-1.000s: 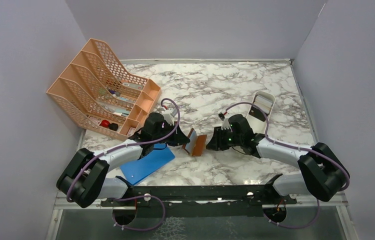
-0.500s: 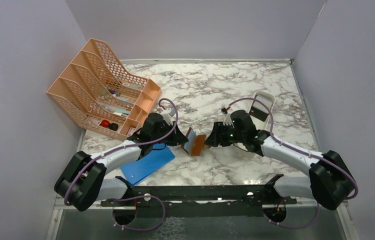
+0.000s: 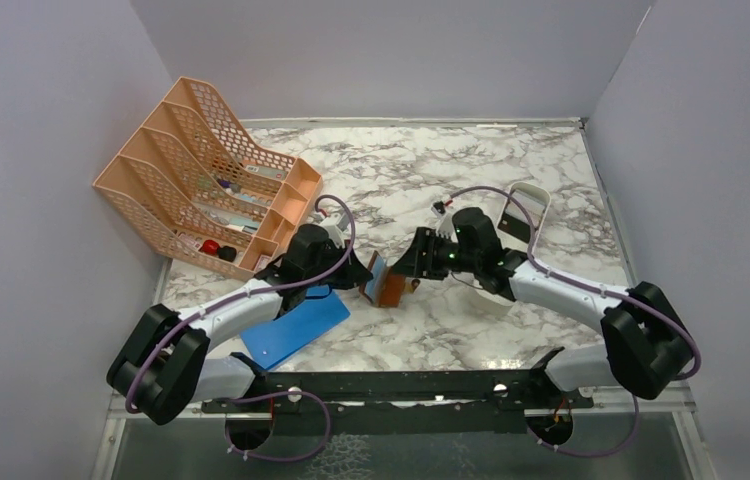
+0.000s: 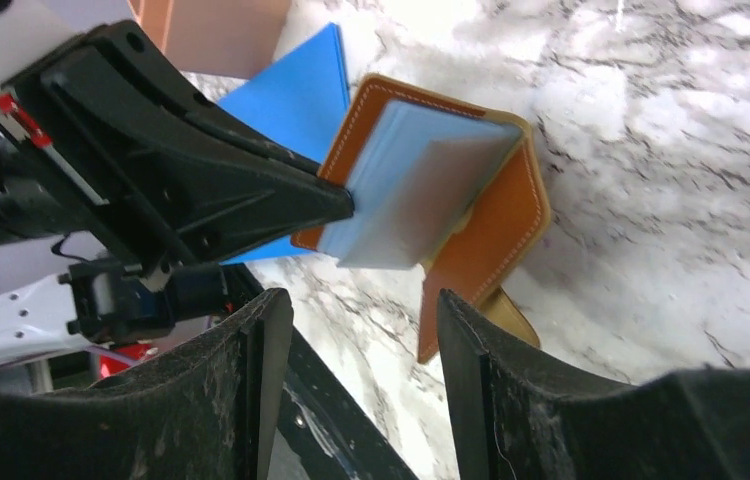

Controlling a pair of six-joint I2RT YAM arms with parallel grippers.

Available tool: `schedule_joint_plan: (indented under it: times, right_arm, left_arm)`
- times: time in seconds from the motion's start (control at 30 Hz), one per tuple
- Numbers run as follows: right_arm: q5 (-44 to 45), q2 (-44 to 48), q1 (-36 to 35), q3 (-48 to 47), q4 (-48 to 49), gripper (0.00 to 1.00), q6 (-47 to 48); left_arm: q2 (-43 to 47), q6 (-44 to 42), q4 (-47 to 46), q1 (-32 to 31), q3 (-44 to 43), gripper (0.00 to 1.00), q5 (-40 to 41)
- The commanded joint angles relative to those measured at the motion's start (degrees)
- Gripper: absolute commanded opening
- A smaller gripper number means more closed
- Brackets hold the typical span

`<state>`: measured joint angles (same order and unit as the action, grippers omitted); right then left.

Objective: Put the credit cards into the card holder
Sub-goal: Open the card holder at the center of the board.

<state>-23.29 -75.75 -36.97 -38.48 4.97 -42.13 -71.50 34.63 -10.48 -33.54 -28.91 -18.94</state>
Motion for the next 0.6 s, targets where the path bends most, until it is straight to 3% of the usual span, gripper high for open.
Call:
schedule_joint_plan:
  times: [0.0, 0.57]
  right_arm:
    - [-3.85, -3.68, -0.39, -3.28, 8.14, 0.60, -4.66]
    - [-8.26, -16.22, -0.47, -7.52, 17.55, 0.60, -10.84]
  left_arm:
    - [0.92, -1.70, 1.88, -0.61, -2.59, 0.00, 3.16]
    - [-1.12, -1.85, 1.66, -1.17, -3.14, 0.00, 3.03]
